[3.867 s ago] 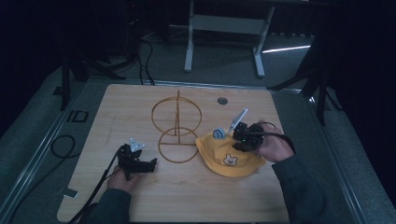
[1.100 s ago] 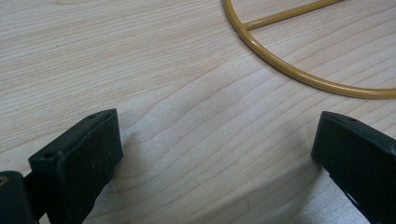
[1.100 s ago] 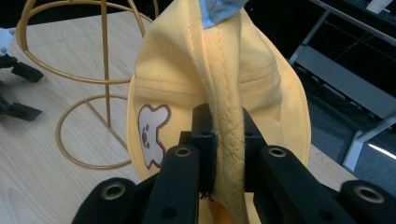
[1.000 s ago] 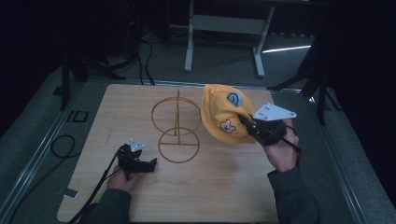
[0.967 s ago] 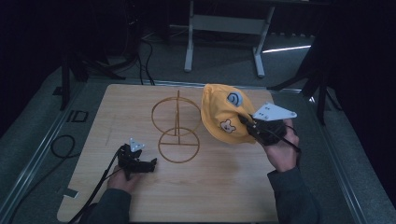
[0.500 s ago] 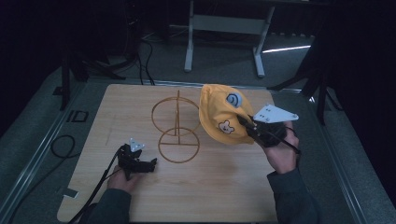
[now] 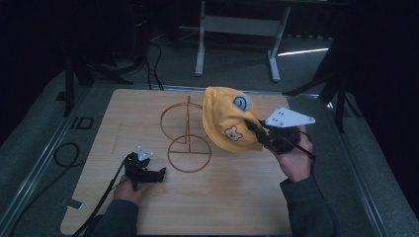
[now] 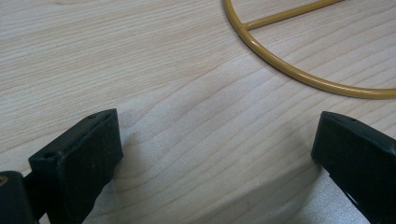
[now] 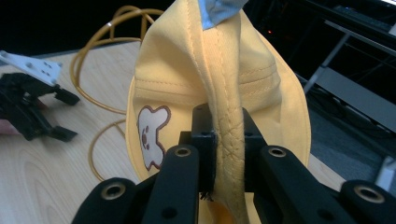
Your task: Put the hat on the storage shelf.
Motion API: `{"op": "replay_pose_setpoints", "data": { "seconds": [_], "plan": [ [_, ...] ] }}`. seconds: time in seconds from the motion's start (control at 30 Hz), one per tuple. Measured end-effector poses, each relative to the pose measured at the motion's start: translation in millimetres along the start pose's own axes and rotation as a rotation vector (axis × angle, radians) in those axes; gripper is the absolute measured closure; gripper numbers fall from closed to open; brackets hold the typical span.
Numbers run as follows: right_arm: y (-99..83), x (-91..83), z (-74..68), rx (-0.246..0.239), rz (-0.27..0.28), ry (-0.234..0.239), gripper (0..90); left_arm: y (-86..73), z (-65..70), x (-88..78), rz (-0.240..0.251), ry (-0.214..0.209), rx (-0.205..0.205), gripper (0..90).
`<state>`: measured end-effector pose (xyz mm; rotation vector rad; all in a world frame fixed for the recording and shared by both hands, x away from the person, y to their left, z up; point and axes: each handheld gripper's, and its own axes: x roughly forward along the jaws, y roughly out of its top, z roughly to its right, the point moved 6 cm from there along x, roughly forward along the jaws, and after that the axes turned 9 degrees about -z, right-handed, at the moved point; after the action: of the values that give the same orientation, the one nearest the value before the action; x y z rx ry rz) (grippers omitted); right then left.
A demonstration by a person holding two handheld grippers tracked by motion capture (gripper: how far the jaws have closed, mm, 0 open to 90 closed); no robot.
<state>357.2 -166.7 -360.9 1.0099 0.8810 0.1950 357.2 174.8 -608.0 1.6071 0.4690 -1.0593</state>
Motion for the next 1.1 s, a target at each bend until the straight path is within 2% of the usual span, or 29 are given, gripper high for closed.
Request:
{"op": "replay_pose_setpoints", "data": {
  "seconds": [0.03,0.5,0.7,1.1],
  "plan": [
    [2.6,-0.3,-0.5,0.009,0.009,0.021,82.6,0.0,0.0,0.0,0.000,0.000,0.000,1.9],
    [22.2,-3.5,-3.9,0.001,0.058,0.048,82.6,0.0,0.0,0.0,0.000,0.000,0.000,1.9],
    [34.5,-5.8,-8.0,-0.003,0.087,0.084,82.5,0.0,0.0,0.0,0.000,0.000,0.000,1.9],
    [39.5,0.4,-10.7,-0.003,0.084,0.110,82.4,0.2,0.2,0.2,0.005,0.000,-0.003,1.9]
  ]
}}
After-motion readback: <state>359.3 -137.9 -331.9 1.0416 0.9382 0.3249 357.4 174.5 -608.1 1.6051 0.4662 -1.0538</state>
